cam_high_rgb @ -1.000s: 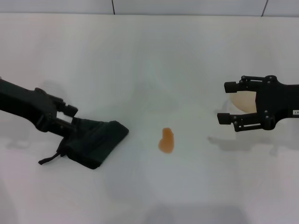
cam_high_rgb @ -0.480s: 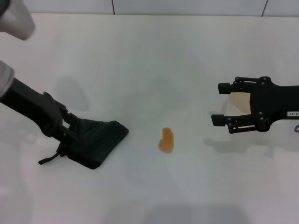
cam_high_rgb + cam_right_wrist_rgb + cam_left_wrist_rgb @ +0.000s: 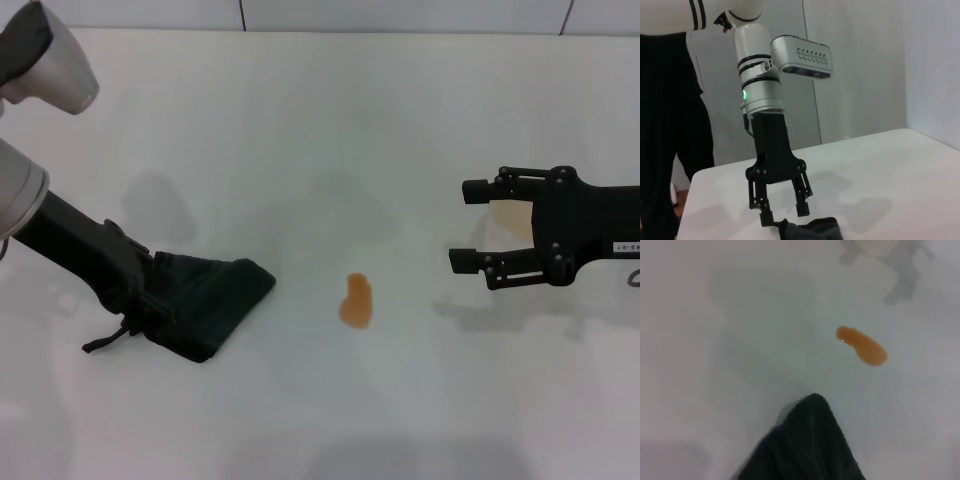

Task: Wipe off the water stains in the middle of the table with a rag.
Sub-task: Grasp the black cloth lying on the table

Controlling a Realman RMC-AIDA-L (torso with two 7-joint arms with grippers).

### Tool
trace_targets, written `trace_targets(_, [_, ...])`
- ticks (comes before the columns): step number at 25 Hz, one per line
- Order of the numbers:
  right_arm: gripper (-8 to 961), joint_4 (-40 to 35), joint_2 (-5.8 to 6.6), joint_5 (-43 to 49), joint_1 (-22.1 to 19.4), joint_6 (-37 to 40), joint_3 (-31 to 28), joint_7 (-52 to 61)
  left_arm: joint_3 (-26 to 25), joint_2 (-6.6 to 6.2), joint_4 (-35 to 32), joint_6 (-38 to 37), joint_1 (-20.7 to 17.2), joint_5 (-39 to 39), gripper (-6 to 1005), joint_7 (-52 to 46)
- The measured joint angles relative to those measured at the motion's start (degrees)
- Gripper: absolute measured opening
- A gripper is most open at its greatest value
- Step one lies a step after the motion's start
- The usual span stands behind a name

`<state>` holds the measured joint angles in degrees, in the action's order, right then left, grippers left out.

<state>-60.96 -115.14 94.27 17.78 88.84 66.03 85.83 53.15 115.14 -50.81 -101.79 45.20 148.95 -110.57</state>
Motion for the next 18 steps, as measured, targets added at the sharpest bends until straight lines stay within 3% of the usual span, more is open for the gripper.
trace_targets(10, [845, 0.11, 0.01, -1.26, -0.46, -0.01, 1.19, -0.02, -0.41, -0.77, 0.80, 1.06, -0.27, 1.14, 753, 0.21])
trace_targets(18, [845, 0.53, 0.01, -1.46, -0.55, -0.12, 1.56, -0.05, -0.02, -0.29, 2.60, 3.62, -0.38, 1.48, 752, 1.11])
